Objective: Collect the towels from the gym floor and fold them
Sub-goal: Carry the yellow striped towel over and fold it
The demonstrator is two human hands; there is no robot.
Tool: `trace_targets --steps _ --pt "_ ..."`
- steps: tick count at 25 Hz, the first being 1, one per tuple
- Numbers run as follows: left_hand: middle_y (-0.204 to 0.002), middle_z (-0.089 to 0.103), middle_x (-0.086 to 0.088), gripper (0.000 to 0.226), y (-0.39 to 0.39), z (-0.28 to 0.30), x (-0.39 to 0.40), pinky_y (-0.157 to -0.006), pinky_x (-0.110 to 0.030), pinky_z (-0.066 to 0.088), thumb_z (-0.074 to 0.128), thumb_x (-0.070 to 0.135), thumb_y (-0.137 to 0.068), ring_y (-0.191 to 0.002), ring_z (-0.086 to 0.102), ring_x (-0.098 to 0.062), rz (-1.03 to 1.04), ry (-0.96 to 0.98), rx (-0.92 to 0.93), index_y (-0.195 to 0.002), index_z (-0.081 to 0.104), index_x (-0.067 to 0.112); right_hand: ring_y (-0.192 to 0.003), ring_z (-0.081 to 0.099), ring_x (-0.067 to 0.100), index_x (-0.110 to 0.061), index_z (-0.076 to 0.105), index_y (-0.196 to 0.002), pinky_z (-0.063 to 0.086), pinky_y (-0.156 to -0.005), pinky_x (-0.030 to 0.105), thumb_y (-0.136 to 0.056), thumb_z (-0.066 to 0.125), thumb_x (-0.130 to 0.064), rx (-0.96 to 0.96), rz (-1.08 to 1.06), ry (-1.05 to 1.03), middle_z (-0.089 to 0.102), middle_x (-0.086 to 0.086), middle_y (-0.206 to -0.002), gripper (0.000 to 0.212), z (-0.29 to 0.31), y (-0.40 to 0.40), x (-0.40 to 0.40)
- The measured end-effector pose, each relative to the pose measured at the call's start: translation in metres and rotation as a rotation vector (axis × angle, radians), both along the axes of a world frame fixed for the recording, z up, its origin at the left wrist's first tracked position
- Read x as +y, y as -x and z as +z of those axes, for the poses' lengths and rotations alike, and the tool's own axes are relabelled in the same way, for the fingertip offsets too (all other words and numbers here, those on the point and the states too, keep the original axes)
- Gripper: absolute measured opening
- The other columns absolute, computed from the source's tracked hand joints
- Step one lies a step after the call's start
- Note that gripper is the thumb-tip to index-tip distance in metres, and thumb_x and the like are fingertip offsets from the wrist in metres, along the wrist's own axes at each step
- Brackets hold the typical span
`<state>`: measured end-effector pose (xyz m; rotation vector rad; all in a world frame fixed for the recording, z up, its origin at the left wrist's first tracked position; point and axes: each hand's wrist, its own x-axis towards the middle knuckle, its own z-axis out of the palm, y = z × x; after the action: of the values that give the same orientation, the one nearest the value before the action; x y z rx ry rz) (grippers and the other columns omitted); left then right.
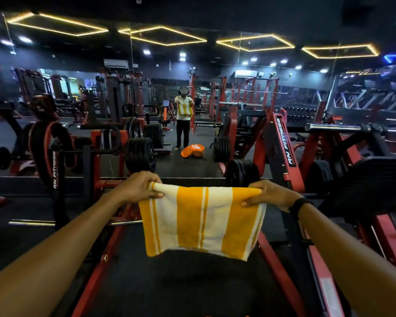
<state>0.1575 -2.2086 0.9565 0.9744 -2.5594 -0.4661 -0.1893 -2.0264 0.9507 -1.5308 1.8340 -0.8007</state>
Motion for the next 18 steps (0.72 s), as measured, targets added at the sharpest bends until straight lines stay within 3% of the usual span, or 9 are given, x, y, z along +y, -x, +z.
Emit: trace_targets --steps 1,3,5,7,9,11,14,16,18 --pt "-0.094 0.061 0.008 0.016 -0.001 0.002 0.004 -0.077 -0.032 0.047 0.076 0.031 -0.078 -0.096 0.06 -0.017 0.003 -0.062 0.01 -0.084 0.062 0.026 -0.092 0.068 0.026 -0.005 0.067 -0.097 0.057 -0.083 0.038 -0.066 0.083 -0.031 -0.076 -0.069 0.05 0.071 0.011 -0.098 0.043 -0.002 0.0 0.001" --pt "-0.089 0.059 0.006 0.028 0.005 0.003 0.008 -0.07 -0.033 0.046 0.073 0.043 -0.078 -0.086 0.06 -0.016 0.093 -0.05 0.007 -0.09 0.057 0.024 -0.093 0.066 0.031 -0.003 0.065 -0.098 0.056 -0.083 0.042 -0.058 0.085 -0.043 -0.015 -0.28 0.206 0.069 0.015 -0.099 0.059 -0.007 -0.008 -0.004" --pt "-0.088 0.054 0.002 0.036 0.024 0.006 0.018 -0.06 -0.03 0.039 0.07 0.044 -0.079 -0.079 0.053 -0.016 0.21 -0.03 -0.052 -0.095 0.049 0.018 -0.096 0.059 0.03 -0.005 0.062 -0.101 0.052 -0.079 0.04 -0.065 0.084 -0.04 0.114 -0.504 0.305 0.061 0.013 -0.103 0.055 -0.016 -0.026 -0.015" --pt "-0.086 0.05 -0.002 0.032 0.045 0.013 0.033 -0.053 -0.027 0.037 0.068 0.037 -0.08 -0.074 0.05 -0.015 0.238 -0.197 -0.09 -0.09 0.047 0.016 -0.091 0.052 0.022 -0.006 0.059 -0.1 0.046 -0.074 0.035 -0.072 0.08 -0.033 0.174 -0.563 0.346 0.054 0.01 -0.1 0.044 -0.015 -0.048 -0.021" --pt "-0.085 0.054 -0.007 0.026 0.062 0.022 0.047 -0.046 -0.026 0.047 0.067 0.029 -0.081 -0.073 0.057 -0.017 0.218 -0.531 0.011 -0.092 0.053 0.01 -0.082 0.054 0.024 -0.004 0.059 -0.089 0.048 -0.067 0.037 -0.074 0.078 -0.028 0.177 -0.51 0.384 0.057 0.012 -0.092 0.034 -0.011 -0.065 -0.026" --pt "-0.086 0.063 -0.011 0.025 0.074 0.026 0.059 -0.053 -0.031 0.058 0.065 0.021 -0.082 -0.073 0.065 -0.019 0.181 -0.755 0.112 -0.098 0.058 0.004 -0.08 0.059 0.032 0.002 0.061 -0.085 0.052 -0.069 0.044 -0.073 0.078 -0.029 0.156 -0.444 0.428 0.063 0.018 -0.087 0.038 -0.008 -0.076 -0.031" --pt "-0.071 0.07 -0.012 0.031 0.089 0.031 0.071 -0.063 -0.038 0.061 0.066 0.018 -0.085 -0.064 0.07 -0.021 0.143 -0.875 0.276 -0.105 0.06 -0.005 -0.073 0.057 0.028 0.003 0.062 -0.09 0.051 -0.07 0.044 -0.076 0.076 -0.04 0.083 -0.252 0.442 0.063 0.021 -0.085 0.047 0.002 -0.09 -0.031" --pt "-0.074 0.071 -0.015 0.056 0.097 0.031 0.07 -0.05 -0.034 0.058 0.067 0.016 -0.085 -0.06 0.071 -0.022 0.163 -0.898 0.406 -0.129 0.045 -0.01 -0.087 0.061 0.021 -0.004 0.06 -0.107 0.053 -0.079 0.041 -0.079 0.073 -0.038 -0.08 -0.039 0.328 0.064 0.018 -0.101 0.045 0.007 -0.096 -0.027" --pt "-0.087 0.068 -0.018 0.064 0.101 0.034 0.068 -0.049 -0.032 0.057 0.064 0.011 -0.087 -0.062 0.072 -0.023 0.161 -0.924 0.508 -0.139 0.033 -0.008 -0.105 0.06 0.017 -0.014 0.051 -0.122 0.054 -0.089 0.035 -0.075 0.079 -0.026 -0.099 0.092 0.241 0.061 0.007 -0.115 0.056 0.005 -0.096 -0.023"
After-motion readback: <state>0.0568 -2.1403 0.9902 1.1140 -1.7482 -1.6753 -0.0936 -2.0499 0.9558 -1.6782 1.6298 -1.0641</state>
